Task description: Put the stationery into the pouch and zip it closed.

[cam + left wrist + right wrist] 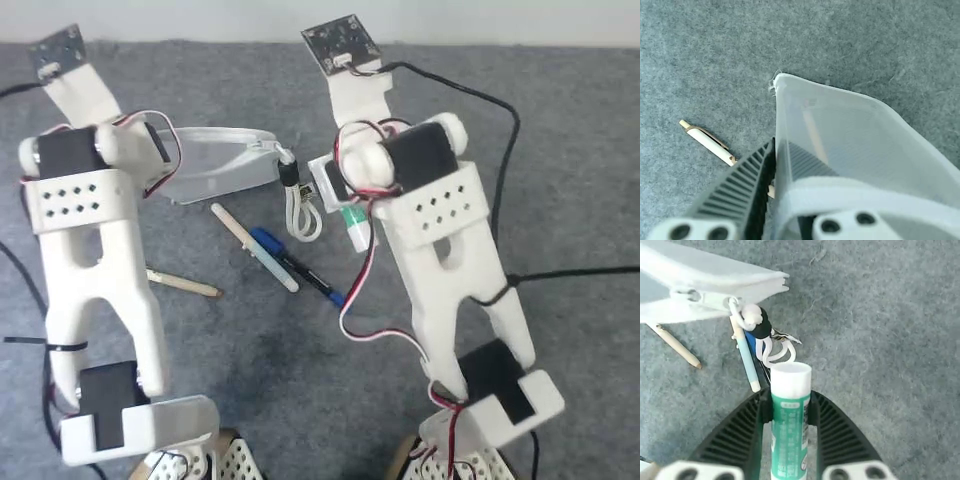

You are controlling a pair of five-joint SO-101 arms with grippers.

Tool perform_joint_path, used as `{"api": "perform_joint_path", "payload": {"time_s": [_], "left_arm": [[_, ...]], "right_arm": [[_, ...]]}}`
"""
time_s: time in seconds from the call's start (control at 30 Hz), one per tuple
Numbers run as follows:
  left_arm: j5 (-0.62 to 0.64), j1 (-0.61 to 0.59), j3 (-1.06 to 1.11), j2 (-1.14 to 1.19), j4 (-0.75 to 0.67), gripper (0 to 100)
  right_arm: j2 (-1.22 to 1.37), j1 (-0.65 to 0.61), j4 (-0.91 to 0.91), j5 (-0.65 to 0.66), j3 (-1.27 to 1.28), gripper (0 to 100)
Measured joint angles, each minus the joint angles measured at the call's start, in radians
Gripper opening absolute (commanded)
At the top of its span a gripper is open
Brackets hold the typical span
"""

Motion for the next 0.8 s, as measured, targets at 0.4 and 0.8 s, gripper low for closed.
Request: {"api": "perform_joint_path", "payload": {"time_s": [0.4,0.8], "left_arm": [[0.0,0.0,0.0,0.0,0.0,1],[0.0,0.0,0.0,0.0,0.0,1]], "right_arm": [[-0.272,-0.115,-0.086,0.023,0.281,0.7],[-0.356,-0.238,-0.276,0.023,0.356,0.7]]}}
